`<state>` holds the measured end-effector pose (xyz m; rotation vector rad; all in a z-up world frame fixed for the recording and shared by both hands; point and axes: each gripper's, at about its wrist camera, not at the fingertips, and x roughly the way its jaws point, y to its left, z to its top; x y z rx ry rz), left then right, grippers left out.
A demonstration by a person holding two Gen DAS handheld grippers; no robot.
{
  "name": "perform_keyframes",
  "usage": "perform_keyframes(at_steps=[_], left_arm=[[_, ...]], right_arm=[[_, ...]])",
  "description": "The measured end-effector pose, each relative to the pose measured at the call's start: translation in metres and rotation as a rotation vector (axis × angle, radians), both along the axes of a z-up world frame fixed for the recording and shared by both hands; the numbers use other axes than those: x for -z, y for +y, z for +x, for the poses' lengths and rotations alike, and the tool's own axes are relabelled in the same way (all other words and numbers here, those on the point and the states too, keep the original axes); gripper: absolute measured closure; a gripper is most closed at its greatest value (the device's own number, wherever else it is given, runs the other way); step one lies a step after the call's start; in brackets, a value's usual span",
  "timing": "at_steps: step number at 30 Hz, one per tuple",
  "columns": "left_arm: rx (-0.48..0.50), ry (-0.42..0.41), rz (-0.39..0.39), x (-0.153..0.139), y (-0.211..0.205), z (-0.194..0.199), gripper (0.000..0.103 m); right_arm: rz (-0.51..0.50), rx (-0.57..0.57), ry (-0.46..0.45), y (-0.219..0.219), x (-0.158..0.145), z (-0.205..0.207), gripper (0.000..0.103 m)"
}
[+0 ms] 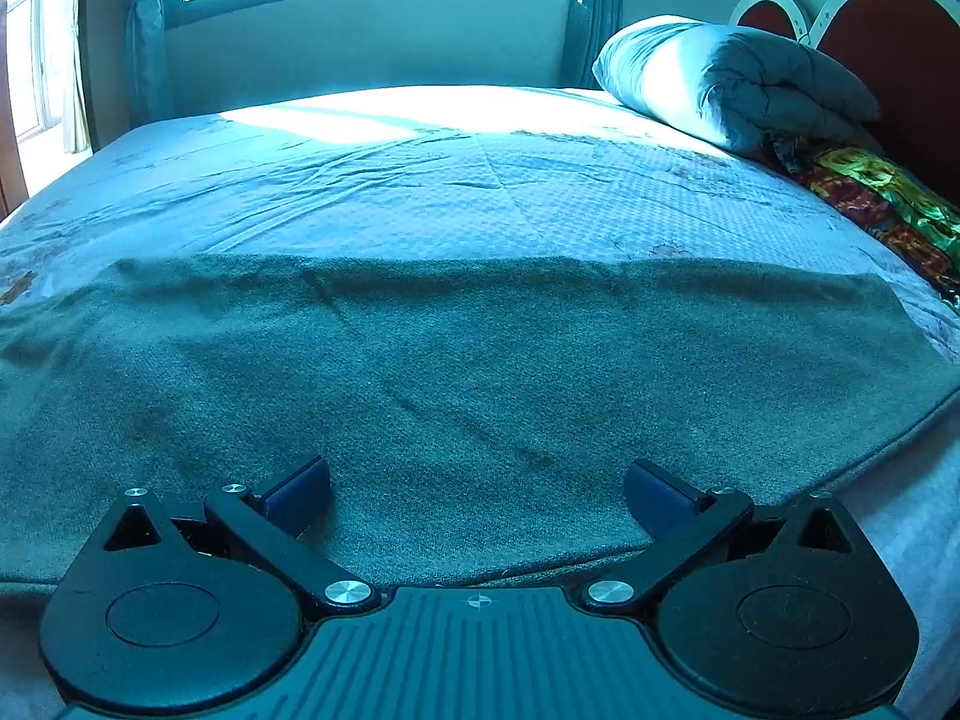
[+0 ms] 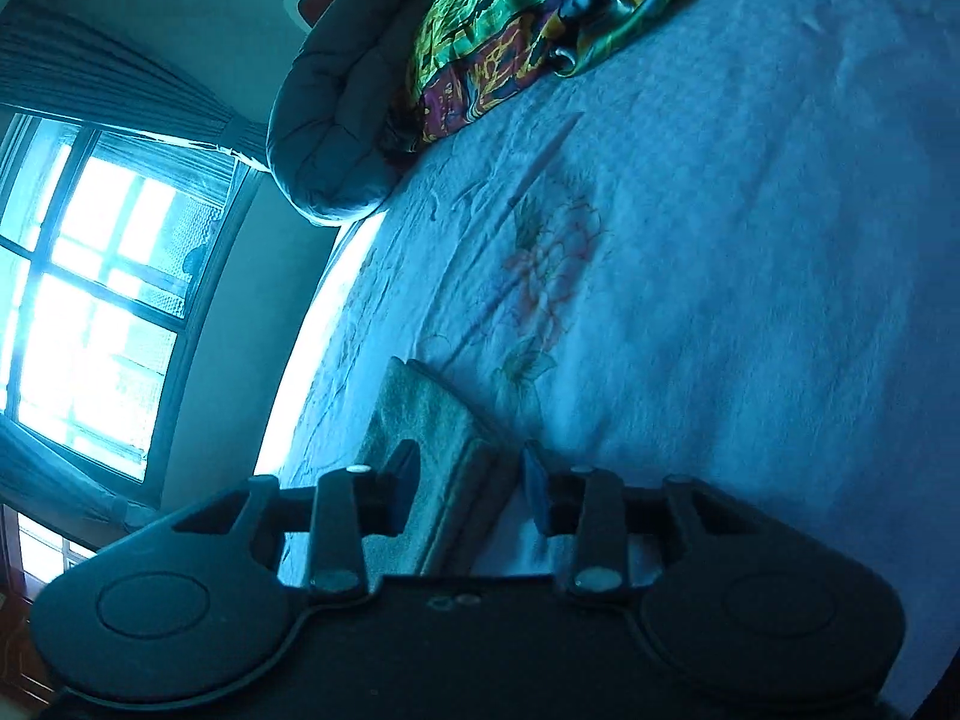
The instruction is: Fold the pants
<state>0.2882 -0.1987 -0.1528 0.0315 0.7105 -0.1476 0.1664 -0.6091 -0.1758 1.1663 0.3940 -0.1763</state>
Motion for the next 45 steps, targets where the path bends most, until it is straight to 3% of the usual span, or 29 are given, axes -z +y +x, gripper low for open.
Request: perform_keyframes(at_steps=[5,8,11,13,17,20,22,26,30,33,36,39,45], left_arm=[[-0.007,0.000,0.011,0.001,-0.004,-0.002,0.000],[-0.006,0.007,0.006,-0.001,-0.006,-0.004,0.000],[0.002,0.019,-0.027,-0.003,-0.007,-0.010,0.000],[0.011,0.016,0.005,0.002,-0.012,-0.013,0.000],[0.018,-0.007,-0.045,-0.012,-0.011,-0.021,0.000],[0.044,0.049,-0.014,0.000,-0.017,-0.018,0.000],[0.059,0.024,0.027,0.006,-0.022,-0.021,0.000],[0.052,0.023,0.023,0.005,-0.022,-0.022,0.000],[0.052,0.009,0.045,0.008,-0.026,-0.023,0.000],[0.060,0.004,0.038,0.008,-0.025,-0.021,0.000],[0.033,0.000,-0.054,-0.009,0.005,-0.023,0.000],[-0.055,-0.046,-0.082,-0.023,0.063,-0.035,0.000],[-0.274,-0.102,0.005,-0.040,0.213,-0.072,0.000]], right_arm=[[-0.007,-0.049,0.013,0.013,0.002,0.017,0.072],[0.003,-0.032,0.025,0.013,0.005,0.016,0.083],[0.003,-0.035,0.003,0.013,0.008,0.013,0.085],[-0.007,-0.041,0.008,0.012,0.011,0.014,0.087],[0.008,-0.032,-0.011,0.012,0.007,0.011,0.087],[0.030,-0.018,-0.021,0.011,0.013,0.009,0.087],[0.039,-0.012,-0.023,0.011,0.012,0.008,0.087],[0.045,-0.001,-0.019,0.010,0.013,0.009,0.087],[-0.010,-0.015,0.019,0.013,0.012,0.018,0.093],[-0.104,-0.043,0.002,0.025,-0.012,0.020,0.094],[-0.189,-0.089,-0.045,0.048,-0.047,0.024,0.094],[-0.279,-0.169,-0.105,0.091,-0.084,0.035,0.094],[-0.358,-0.378,-0.208,0.219,-0.123,0.071,0.094]])
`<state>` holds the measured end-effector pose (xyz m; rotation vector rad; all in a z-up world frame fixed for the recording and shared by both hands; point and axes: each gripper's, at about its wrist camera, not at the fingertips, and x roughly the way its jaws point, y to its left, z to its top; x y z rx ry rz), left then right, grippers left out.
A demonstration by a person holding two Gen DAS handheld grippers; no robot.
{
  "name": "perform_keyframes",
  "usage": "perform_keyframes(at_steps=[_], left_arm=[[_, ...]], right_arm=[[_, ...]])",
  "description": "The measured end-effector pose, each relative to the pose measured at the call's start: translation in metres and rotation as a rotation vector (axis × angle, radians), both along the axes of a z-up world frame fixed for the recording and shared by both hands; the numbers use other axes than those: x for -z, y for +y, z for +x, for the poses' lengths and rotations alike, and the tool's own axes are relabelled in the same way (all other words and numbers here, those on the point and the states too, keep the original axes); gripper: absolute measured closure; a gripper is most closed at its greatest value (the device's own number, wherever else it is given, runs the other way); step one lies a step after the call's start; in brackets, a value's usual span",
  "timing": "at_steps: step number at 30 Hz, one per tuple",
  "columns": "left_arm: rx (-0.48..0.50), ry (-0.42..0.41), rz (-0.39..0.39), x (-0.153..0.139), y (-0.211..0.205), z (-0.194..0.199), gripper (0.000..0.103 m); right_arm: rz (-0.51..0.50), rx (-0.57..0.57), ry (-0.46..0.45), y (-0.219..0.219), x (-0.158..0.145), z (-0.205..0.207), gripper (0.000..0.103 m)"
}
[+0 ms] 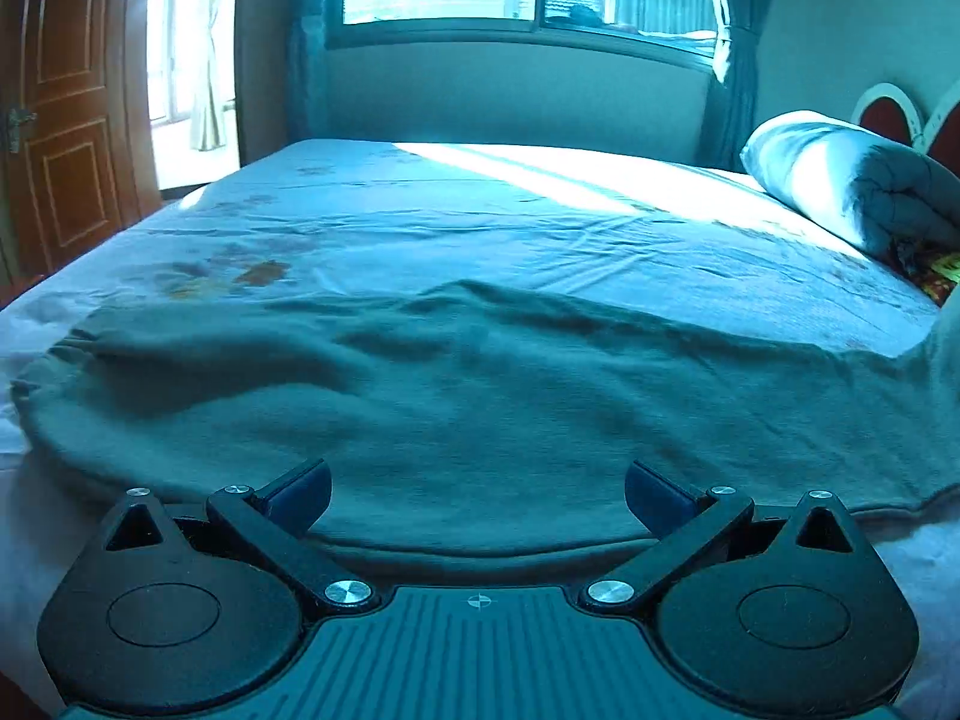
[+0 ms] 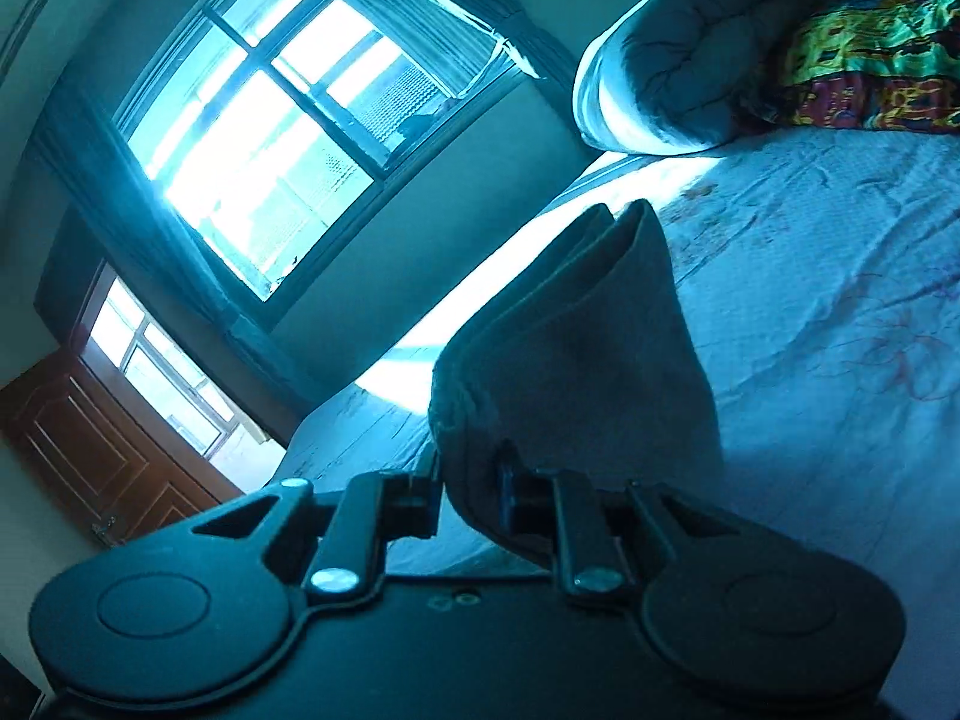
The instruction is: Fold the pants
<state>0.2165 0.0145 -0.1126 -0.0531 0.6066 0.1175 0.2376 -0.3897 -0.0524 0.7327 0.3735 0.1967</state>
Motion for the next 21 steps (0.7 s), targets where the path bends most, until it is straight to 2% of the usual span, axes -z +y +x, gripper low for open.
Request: perform_keyframes(at_steps=[4,6,7,8,9,11,13,18,19,20,21], left_arm=[[-0.150,-0.003,-0.017,-0.001,0.083,-0.024,0.000],[-0.204,0.020,-0.033,0.008,0.117,-0.032,0.000],[-0.229,0.036,-0.046,0.014,0.132,-0.034,0.000],[-0.248,0.044,-0.059,0.019,0.142,-0.037,0.000],[-0.269,0.049,-0.076,0.025,0.152,-0.040,0.000],[-0.290,0.048,-0.100,0.032,0.164,-0.045,0.000],[-0.301,0.040,-0.118,0.040,0.171,-0.048,0.000],[-0.298,0.032,-0.164,0.051,0.172,-0.039,0.000],[-0.297,0.029,-0.167,0.052,0.172,-0.037,0.000],[-0.295,0.025,-0.169,0.051,0.172,-0.038,0.000],[-0.295,0.031,-0.171,0.051,0.171,-0.038,0.000]], right_arm=[[-0.045,-0.164,0.016,0.110,0.012,0.022,0.093],[-0.052,-0.269,0.050,0.164,0.036,0.026,0.085],[-0.070,-0.338,0.098,0.190,0.052,0.028,0.079],[-0.081,-0.439,0.182,0.217,0.068,0.028,0.077],[-0.093,-0.478,0.189,0.231,0.075,0.021,0.084],[-0.139,-0.416,0.110,0.232,0.071,0.003,0.080],[-0.131,-0.376,0.115,0.223,0.068,0.001,0.080],[-0.188,-0.410,0.088,0.228,0.059,0.007,0.082],[-0.235,-0.416,0.116,0.236,0.064,0.011,0.083],[-0.270,-0.433,0.212,0.245,0.078,0.021,0.082],[-0.255,-0.434,0.222,0.249,0.091,0.023,0.082]])
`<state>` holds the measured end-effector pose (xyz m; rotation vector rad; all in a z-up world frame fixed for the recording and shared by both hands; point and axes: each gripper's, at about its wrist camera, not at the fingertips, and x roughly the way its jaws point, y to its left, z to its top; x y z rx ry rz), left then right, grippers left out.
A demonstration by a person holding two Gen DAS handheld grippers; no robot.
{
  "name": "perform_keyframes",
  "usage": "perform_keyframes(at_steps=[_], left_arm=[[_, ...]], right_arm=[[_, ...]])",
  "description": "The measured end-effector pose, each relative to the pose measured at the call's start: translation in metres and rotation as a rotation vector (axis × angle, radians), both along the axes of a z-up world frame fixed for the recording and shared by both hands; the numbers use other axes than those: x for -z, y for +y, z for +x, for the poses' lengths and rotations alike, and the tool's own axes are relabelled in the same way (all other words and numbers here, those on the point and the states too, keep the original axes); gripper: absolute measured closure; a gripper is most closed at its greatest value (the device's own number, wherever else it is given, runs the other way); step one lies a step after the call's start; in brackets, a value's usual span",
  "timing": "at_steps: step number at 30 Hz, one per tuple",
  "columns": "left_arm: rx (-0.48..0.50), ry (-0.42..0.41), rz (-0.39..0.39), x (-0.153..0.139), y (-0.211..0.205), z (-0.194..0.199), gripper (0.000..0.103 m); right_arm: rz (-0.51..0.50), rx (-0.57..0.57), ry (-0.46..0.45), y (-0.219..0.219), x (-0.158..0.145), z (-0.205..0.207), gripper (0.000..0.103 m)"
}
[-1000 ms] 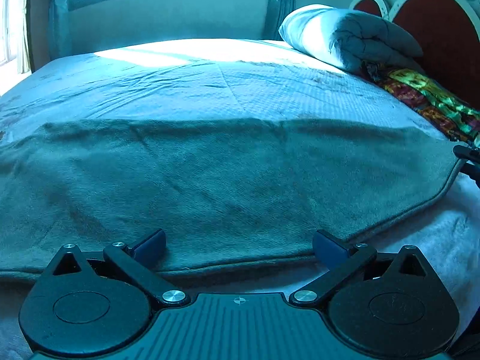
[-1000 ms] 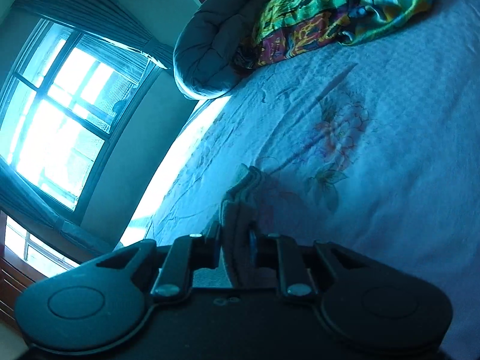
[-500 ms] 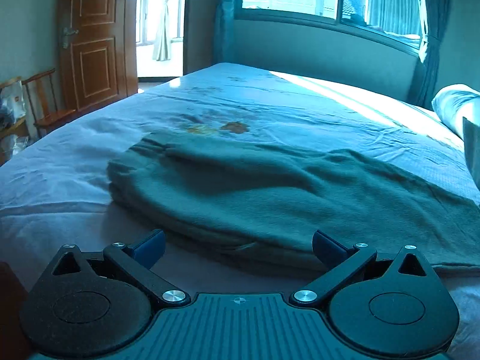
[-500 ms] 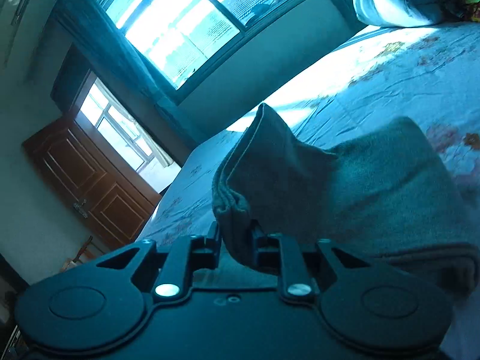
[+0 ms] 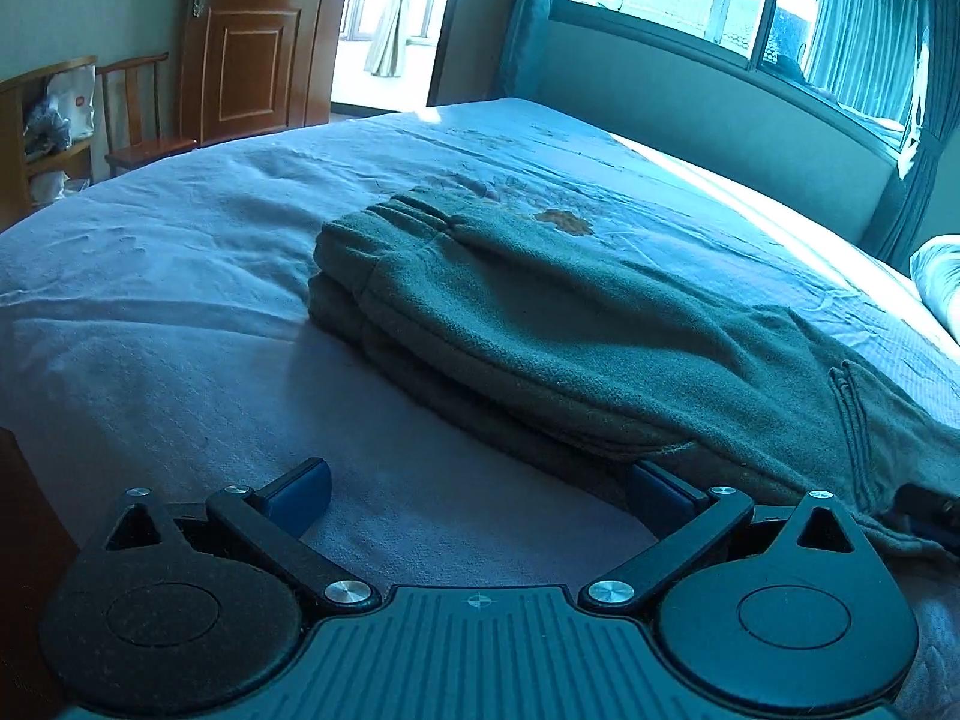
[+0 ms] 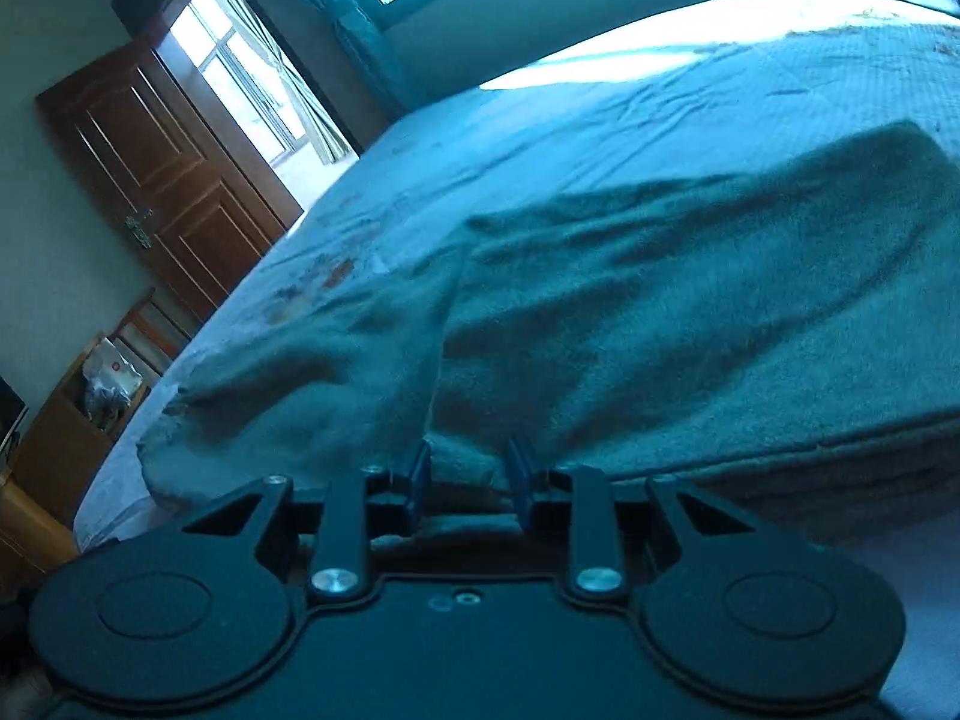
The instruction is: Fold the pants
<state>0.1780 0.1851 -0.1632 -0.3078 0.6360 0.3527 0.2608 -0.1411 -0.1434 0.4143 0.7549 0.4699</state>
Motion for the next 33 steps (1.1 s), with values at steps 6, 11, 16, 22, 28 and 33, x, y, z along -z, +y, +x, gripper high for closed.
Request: perform_keyframes(at_steps=[6,11,16,22,28,33], left_arm=[[-0.011,0.001,-0.020,-0.006,0.011,-0.002,0.000],[-0.020,0.005,-0.067,-0.009,0.026,0.005,0.000],[-0.012,0.006,-0.064,-0.004,0.017,0.002,0.000],[0.014,-0.025,0.019,-0.016,-0.009,0.002,0.000],[0.072,-0.027,0.113,-0.031,-0.045,0.027,0.000],[0.037,0.009,0.112,-0.030,-0.040,0.041,0.000]], right_arm=[[0.029,0.053,-0.122,-0.024,-0.028,-0.026,0.074],[-0.117,0.118,-0.217,-0.043,-0.040,-0.052,0.071],[-0.122,0.316,-0.206,-0.106,-0.028,-0.061,0.068],[-0.037,0.347,-0.097,-0.156,-0.013,-0.043,0.068],[-0.095,0.322,-0.182,-0.161,-0.035,-0.006,0.061],[-0.123,0.290,-0.156,-0.155,-0.032,0.062,0.076]])
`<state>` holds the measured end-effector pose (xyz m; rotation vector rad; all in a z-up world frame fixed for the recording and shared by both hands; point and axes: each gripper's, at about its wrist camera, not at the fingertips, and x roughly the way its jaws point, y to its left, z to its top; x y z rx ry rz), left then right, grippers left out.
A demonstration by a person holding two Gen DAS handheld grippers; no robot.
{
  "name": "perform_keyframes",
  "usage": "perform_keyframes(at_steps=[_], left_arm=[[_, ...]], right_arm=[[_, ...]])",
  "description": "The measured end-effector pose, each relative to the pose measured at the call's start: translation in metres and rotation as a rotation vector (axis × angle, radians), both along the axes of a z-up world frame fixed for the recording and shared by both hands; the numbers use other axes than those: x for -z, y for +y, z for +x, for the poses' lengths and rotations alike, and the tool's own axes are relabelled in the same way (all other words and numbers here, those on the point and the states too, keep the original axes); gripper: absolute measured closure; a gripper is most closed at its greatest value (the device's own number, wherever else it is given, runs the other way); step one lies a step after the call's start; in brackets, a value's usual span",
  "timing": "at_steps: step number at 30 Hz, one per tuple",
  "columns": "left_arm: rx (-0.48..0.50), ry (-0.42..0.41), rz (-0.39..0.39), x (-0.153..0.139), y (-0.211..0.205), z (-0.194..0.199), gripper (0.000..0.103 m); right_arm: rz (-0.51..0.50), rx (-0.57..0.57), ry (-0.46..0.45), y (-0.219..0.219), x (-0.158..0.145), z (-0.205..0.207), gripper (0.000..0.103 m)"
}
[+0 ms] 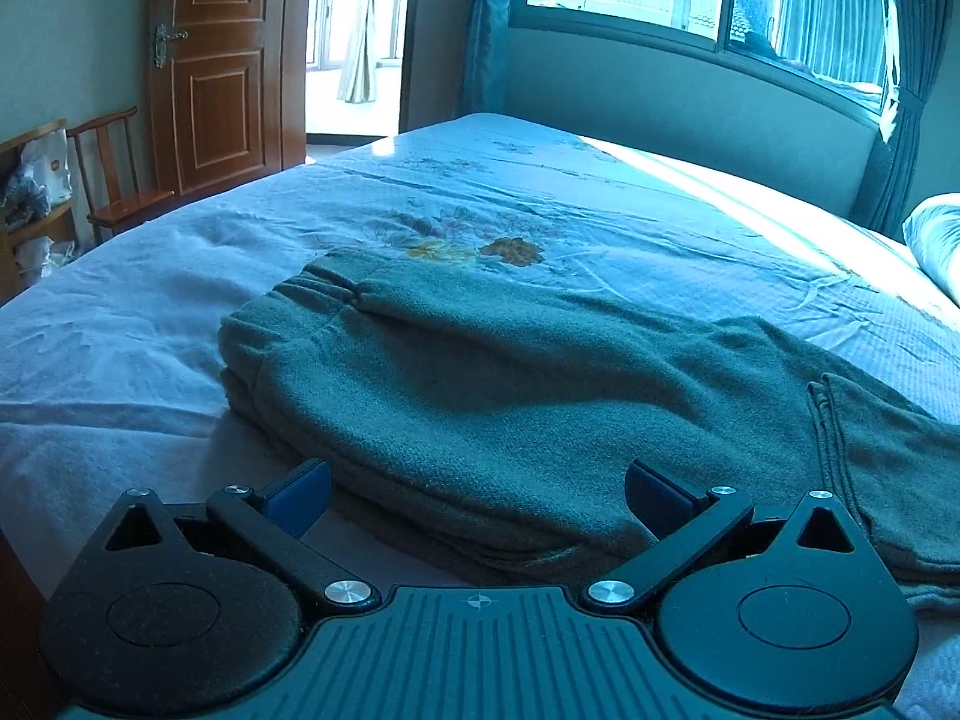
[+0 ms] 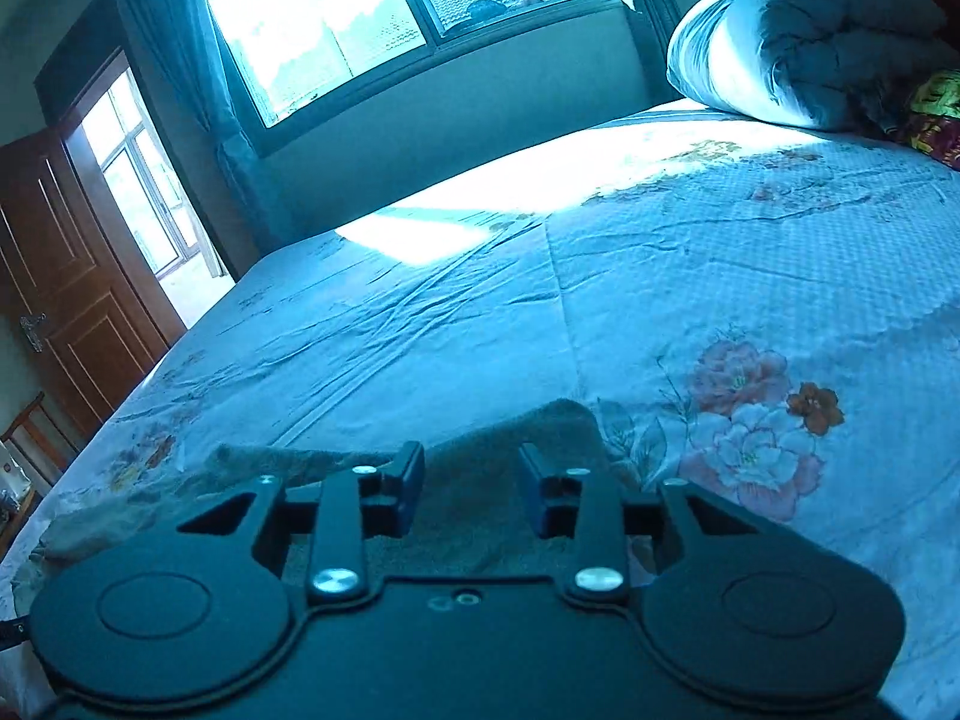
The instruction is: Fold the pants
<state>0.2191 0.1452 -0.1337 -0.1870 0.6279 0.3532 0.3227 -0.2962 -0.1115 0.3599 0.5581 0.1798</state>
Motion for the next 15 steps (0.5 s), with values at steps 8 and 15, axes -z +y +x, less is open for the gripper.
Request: perform_keyframes(at_steps=[8,15], left_arm=[[-0.009,0.039,0.025,0.011,0.007,0.007,0.000],[-0.006,0.039,0.001,0.019,0.010,0.010,0.000]], right_arm=[[-0.094,-0.016,0.111,0.012,0.017,0.032,0.075],[-0.188,-0.044,0.132,0.019,0.033,0.018,0.070]])
